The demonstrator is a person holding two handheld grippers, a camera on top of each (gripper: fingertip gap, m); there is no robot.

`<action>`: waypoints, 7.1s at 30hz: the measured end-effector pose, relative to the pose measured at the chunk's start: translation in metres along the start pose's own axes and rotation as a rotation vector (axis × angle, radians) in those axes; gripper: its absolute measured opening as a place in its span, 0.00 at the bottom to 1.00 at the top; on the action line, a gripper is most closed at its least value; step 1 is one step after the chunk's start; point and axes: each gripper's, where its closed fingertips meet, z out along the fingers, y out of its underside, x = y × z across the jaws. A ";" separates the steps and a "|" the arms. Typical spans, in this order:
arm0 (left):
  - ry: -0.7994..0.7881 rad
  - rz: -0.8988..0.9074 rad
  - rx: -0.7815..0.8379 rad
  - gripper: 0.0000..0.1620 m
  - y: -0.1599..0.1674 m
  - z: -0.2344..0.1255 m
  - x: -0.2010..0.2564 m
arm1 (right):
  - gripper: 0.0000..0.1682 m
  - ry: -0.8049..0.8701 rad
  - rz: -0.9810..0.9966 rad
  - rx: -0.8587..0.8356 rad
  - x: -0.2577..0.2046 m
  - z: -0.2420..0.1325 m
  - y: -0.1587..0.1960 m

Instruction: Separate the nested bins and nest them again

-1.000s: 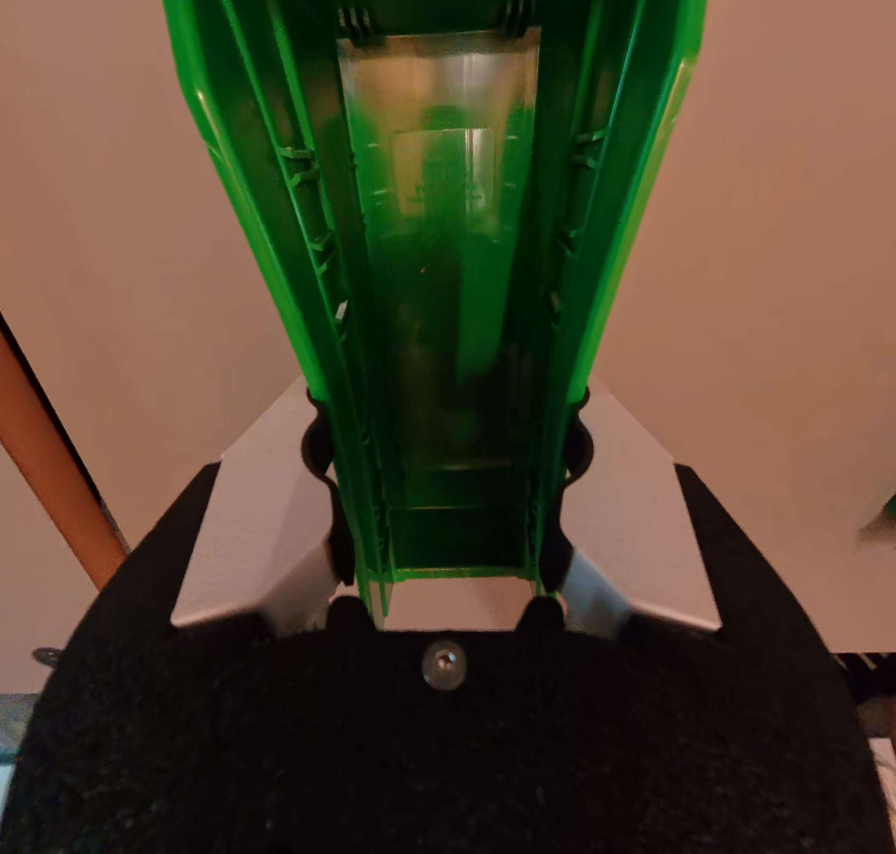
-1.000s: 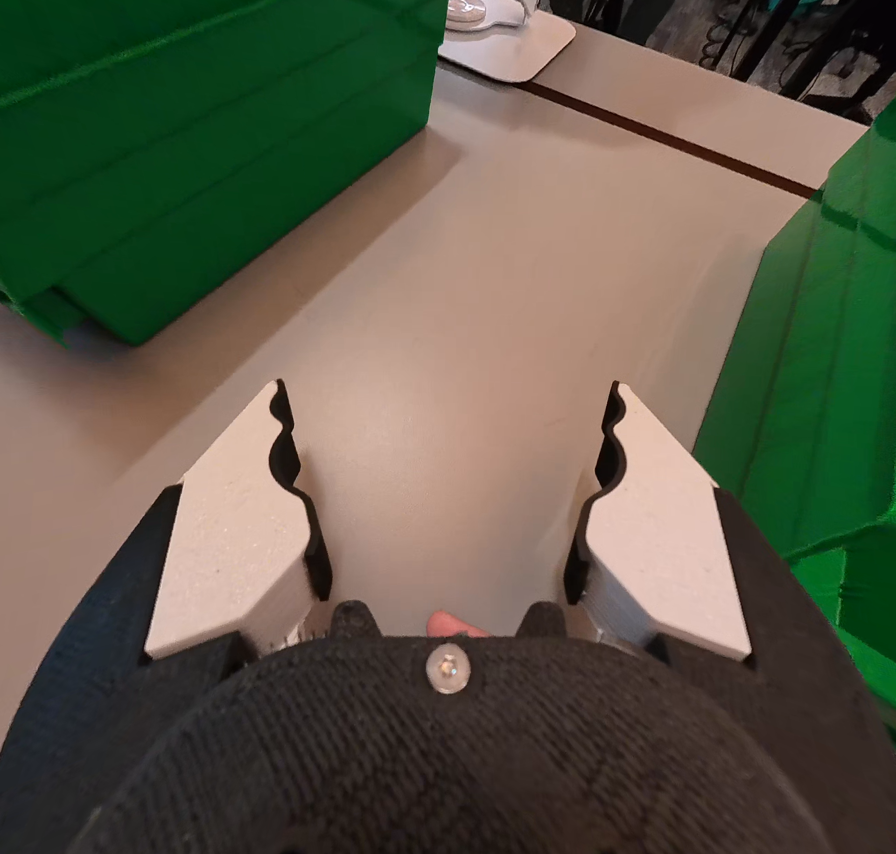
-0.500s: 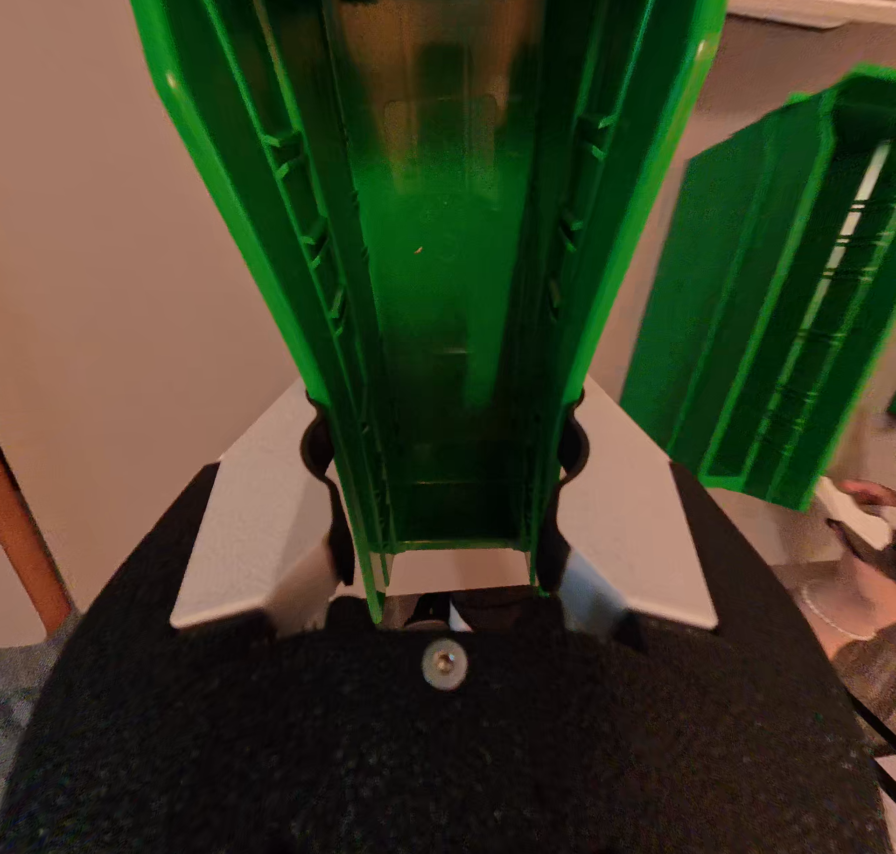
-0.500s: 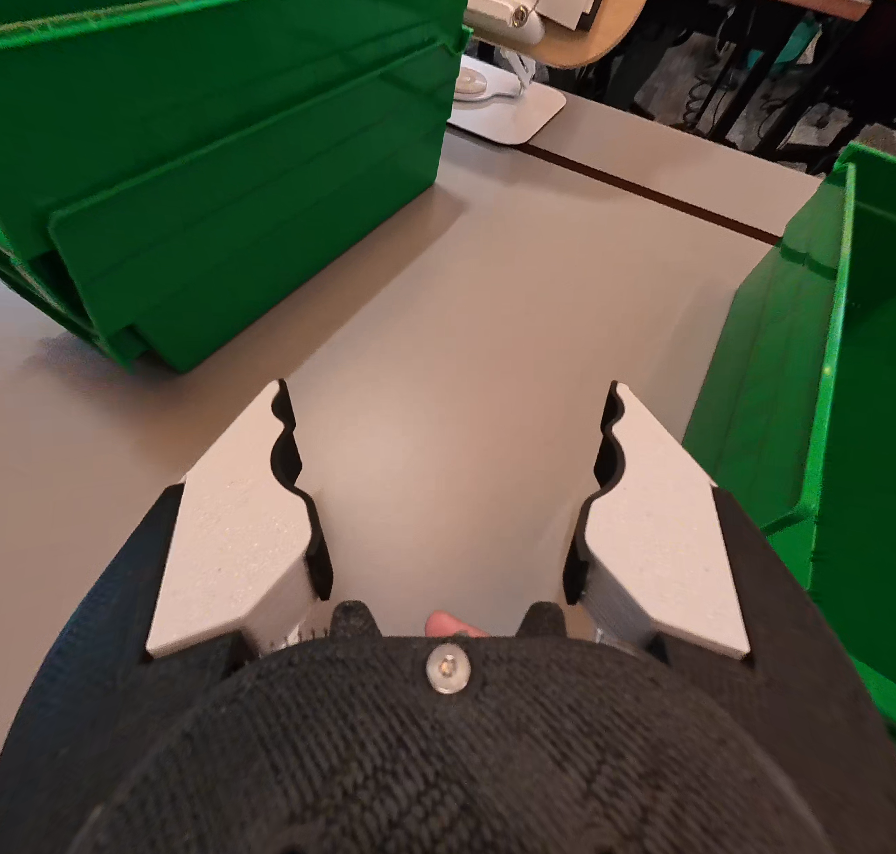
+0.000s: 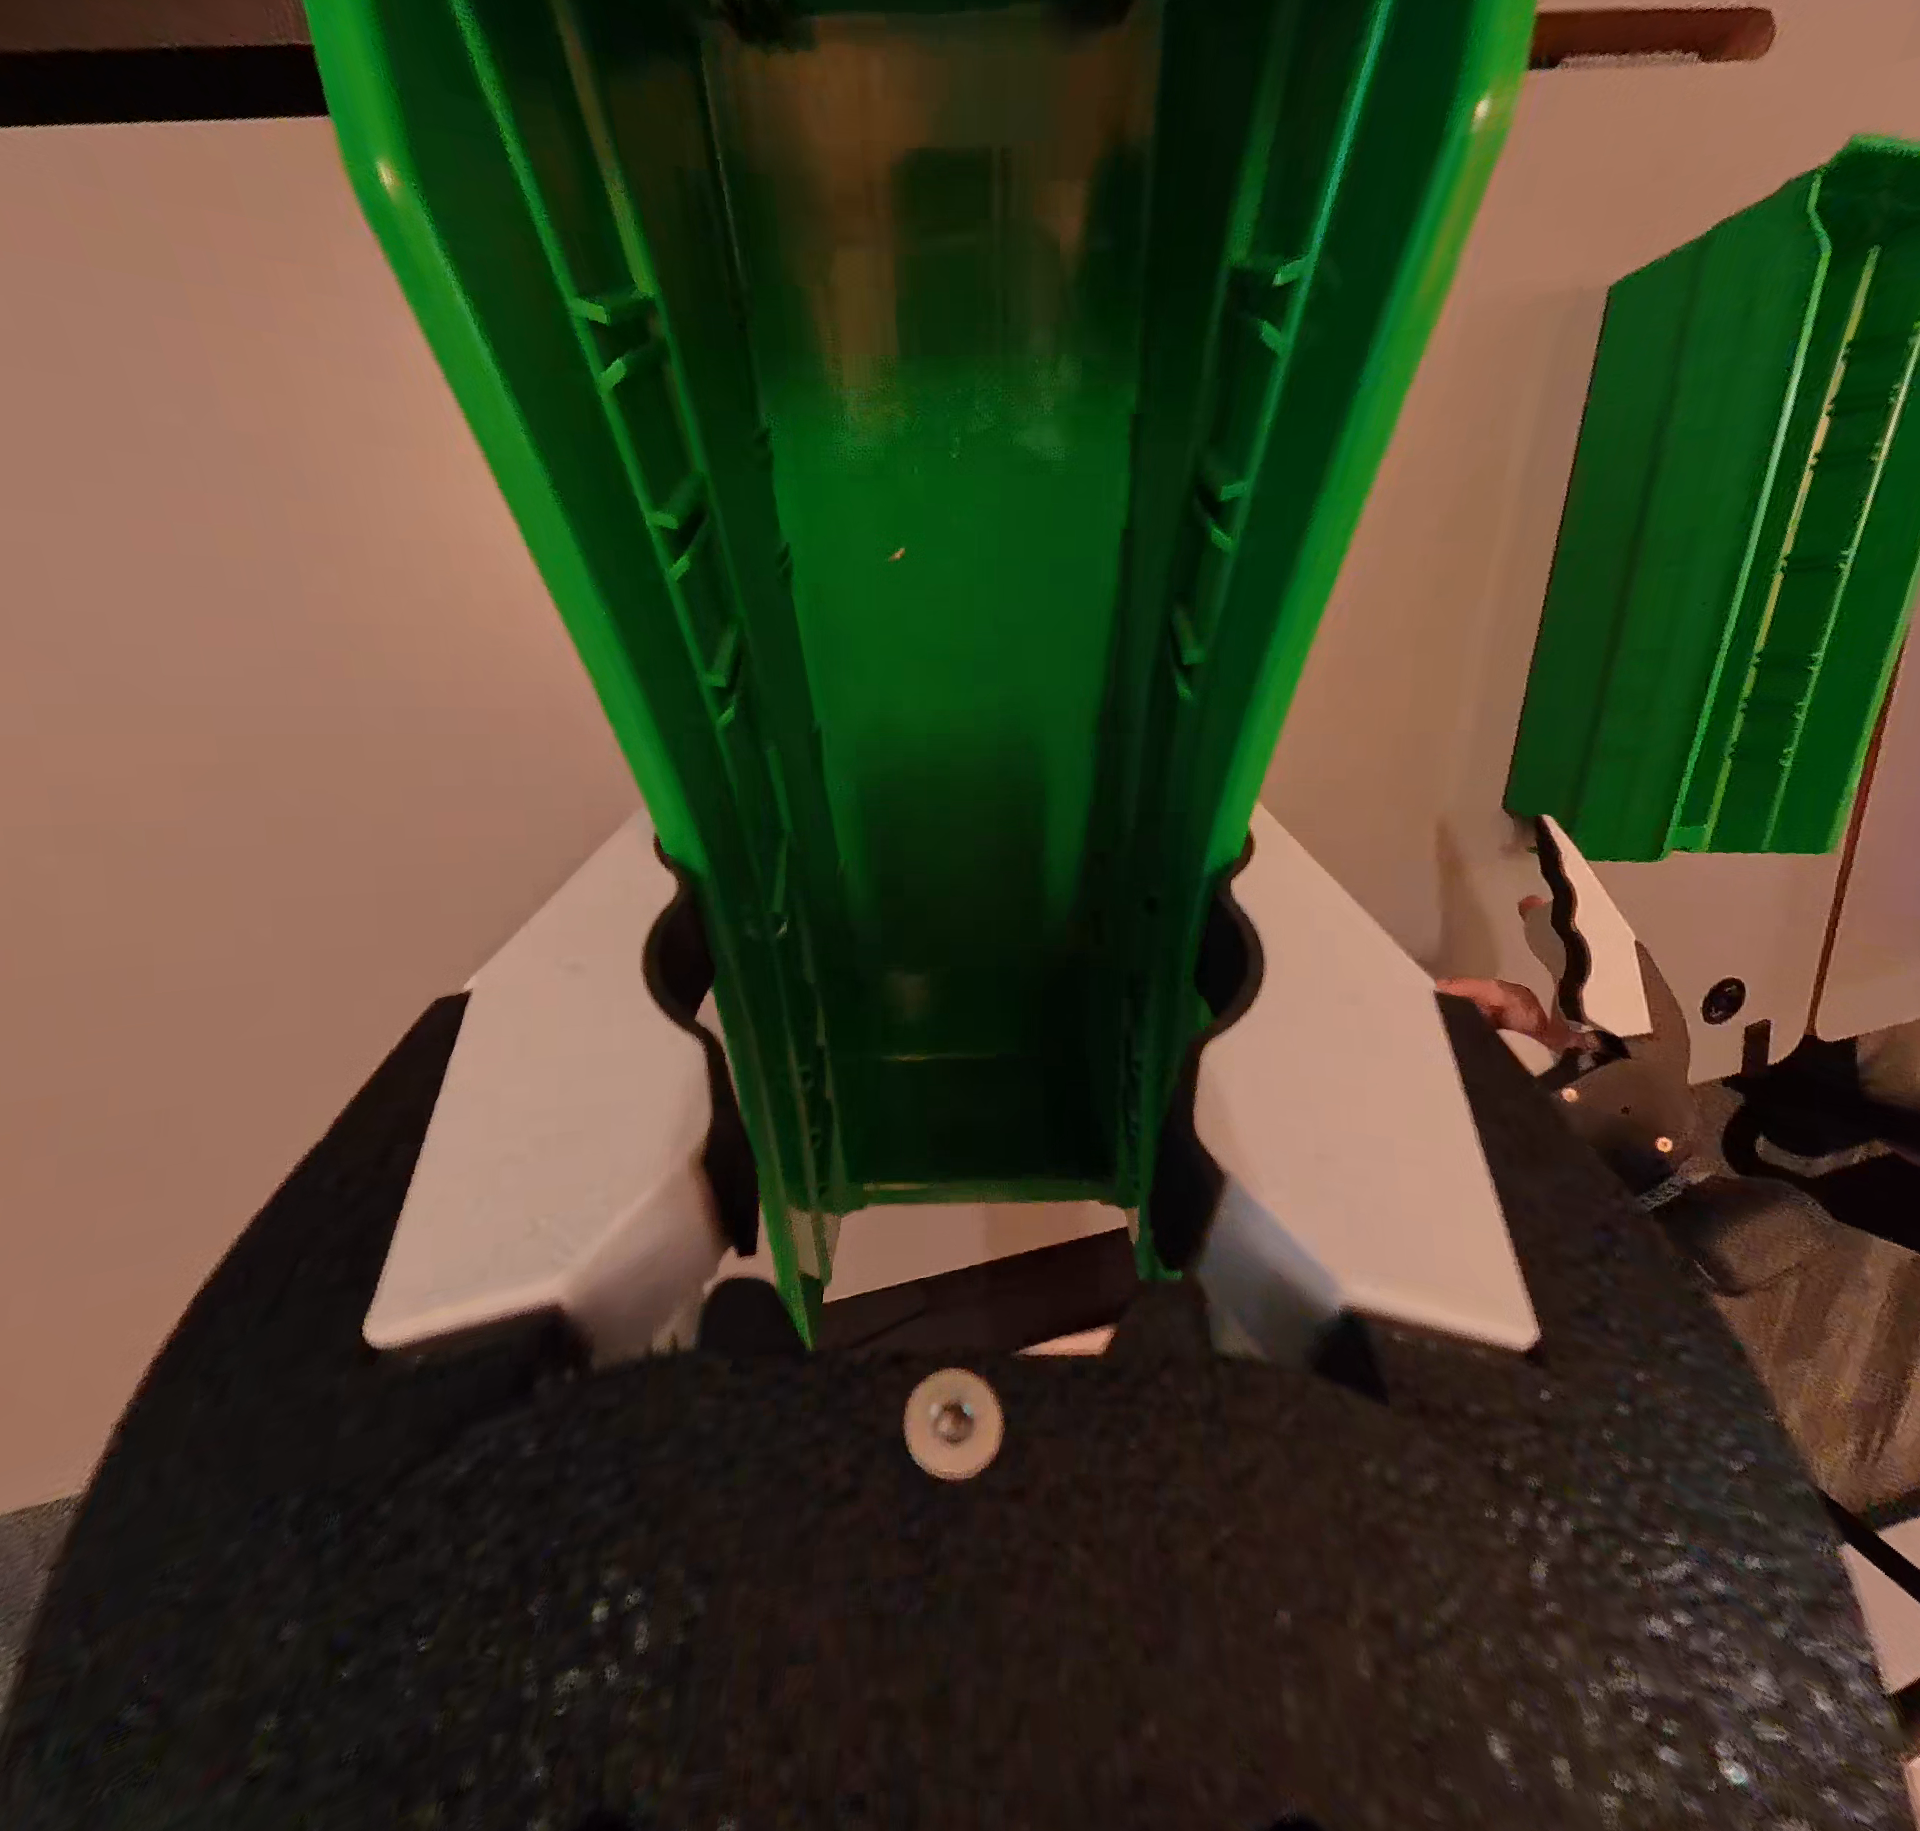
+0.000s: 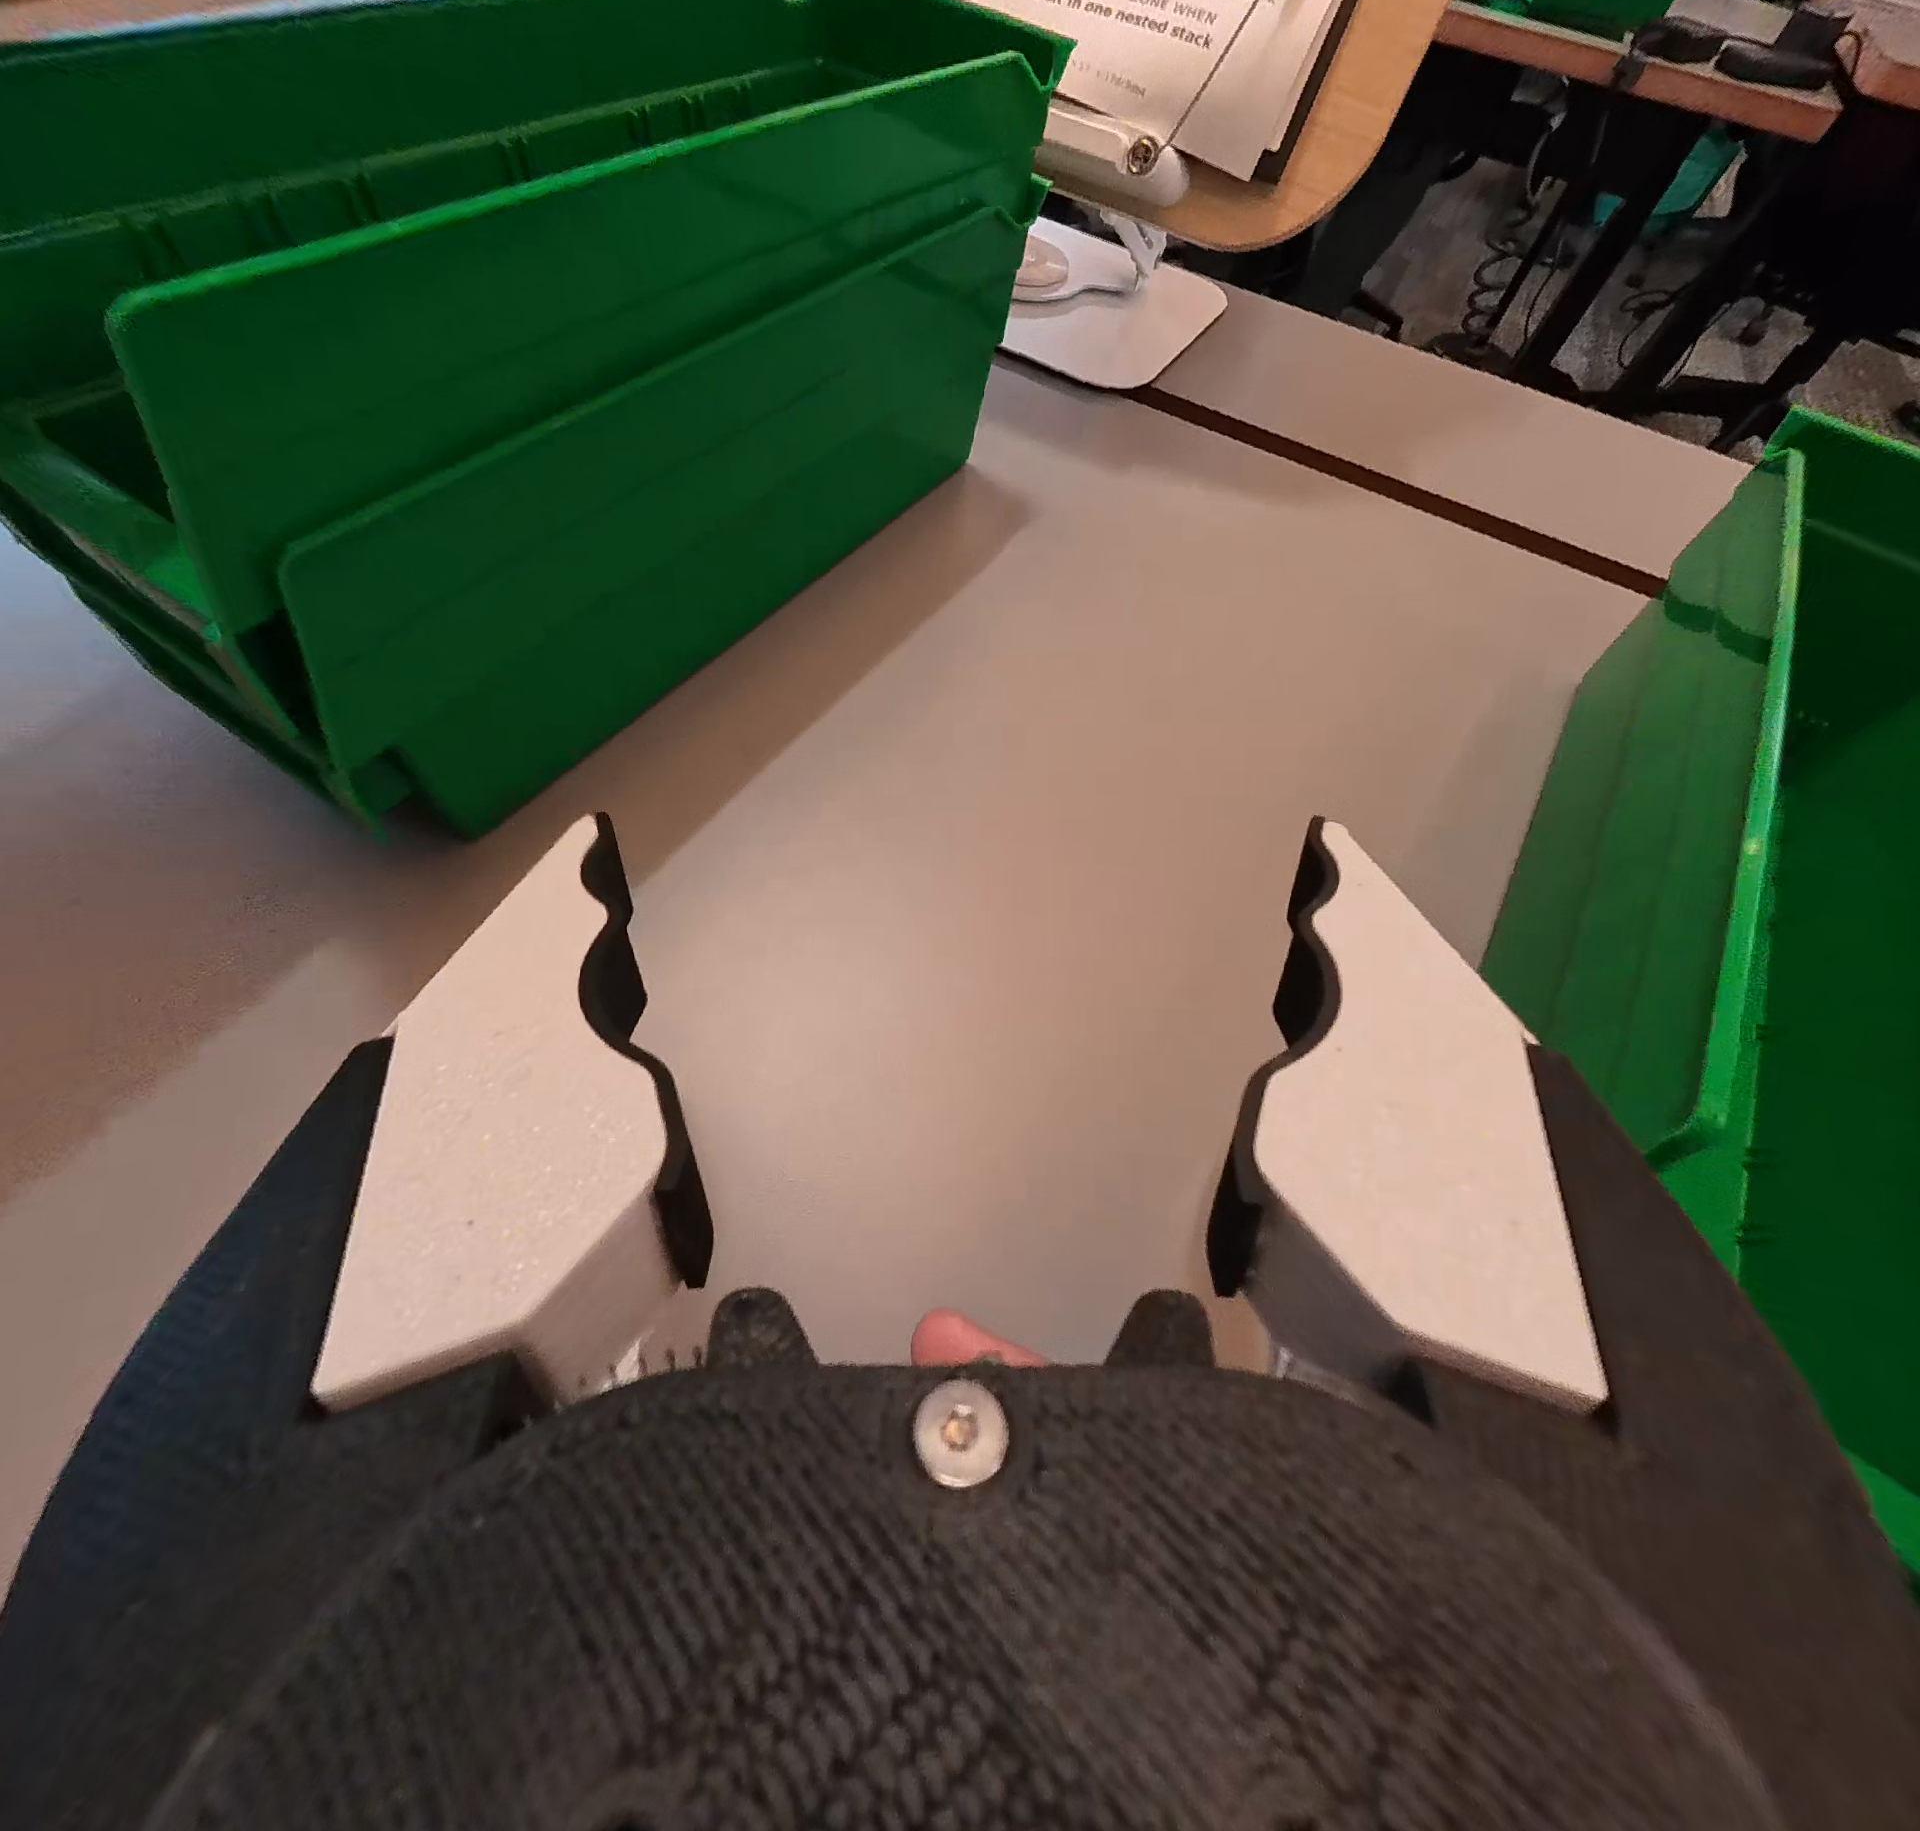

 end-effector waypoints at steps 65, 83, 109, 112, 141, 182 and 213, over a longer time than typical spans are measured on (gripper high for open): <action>-0.097 0.088 0.093 0.60 -0.011 0.100 0.049 | 0.74 0.028 0.025 -0.025 0.016 0.003 0.011; -0.129 0.111 0.060 0.71 0.004 0.122 0.045 | 0.74 0.024 0.022 -0.044 0.014 0.007 0.016; -0.034 -0.012 0.041 0.75 -0.003 0.120 0.049 | 0.74 0.060 -0.003 -0.078 0.023 0.011 0.026; 0.106 0.009 0.139 0.71 -0.015 0.095 0.056 | 0.74 0.054 -0.016 -0.090 0.018 0.014 0.028; 0.041 0.285 0.949 0.62 0.178 0.079 -0.137 | 0.86 0.486 0.151 -0.377 0.237 0.018 -0.042; 0.401 0.321 0.736 0.56 0.209 0.126 -0.100 | 0.84 -0.046 0.155 -1.006 0.216 0.048 0.045; 0.539 0.279 0.717 0.43 0.195 0.128 -0.074 | 0.59 0.177 0.756 -0.774 0.211 0.027 -0.028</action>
